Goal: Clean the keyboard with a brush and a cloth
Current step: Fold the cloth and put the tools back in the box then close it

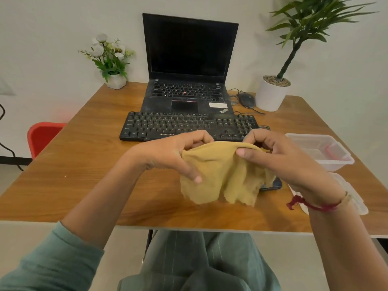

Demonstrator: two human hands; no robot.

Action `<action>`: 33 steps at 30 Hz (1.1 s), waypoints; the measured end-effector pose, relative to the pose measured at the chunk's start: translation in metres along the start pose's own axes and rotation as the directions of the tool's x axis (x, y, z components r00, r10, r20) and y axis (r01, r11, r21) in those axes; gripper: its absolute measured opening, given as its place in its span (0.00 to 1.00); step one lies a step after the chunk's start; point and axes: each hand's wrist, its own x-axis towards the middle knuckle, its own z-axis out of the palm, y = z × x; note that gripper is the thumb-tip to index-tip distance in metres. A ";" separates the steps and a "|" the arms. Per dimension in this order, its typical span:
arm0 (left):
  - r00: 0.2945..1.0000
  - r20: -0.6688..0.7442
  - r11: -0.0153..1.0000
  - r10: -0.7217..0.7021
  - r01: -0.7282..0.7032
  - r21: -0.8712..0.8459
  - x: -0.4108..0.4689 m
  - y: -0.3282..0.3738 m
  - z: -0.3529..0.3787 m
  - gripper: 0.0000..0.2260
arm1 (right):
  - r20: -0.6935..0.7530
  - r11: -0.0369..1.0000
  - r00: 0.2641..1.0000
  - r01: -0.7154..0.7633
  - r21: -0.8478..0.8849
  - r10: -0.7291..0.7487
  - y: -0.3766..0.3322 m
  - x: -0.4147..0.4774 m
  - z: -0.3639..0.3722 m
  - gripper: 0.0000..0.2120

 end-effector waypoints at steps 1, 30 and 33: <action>0.999 0.026 1.000 -0.020 0.019 0.018 0.001 0.001 0.000 0.29 | 0.016 1.000 1.000 0.014 -0.009 -0.014 0.001 0.000 0.001 0.10; 0.963 -0.241 0.799 0.120 0.051 0.600 0.005 0.038 0.011 0.08 | 0.119 0.910 0.985 -0.067 -0.409 0.125 -0.008 0.007 0.008 0.09; 0.957 -0.265 0.803 0.121 0.063 0.593 0.001 0.042 0.012 0.12 | 0.010 0.880 0.998 -0.049 -0.473 0.061 -0.010 0.006 0.014 0.08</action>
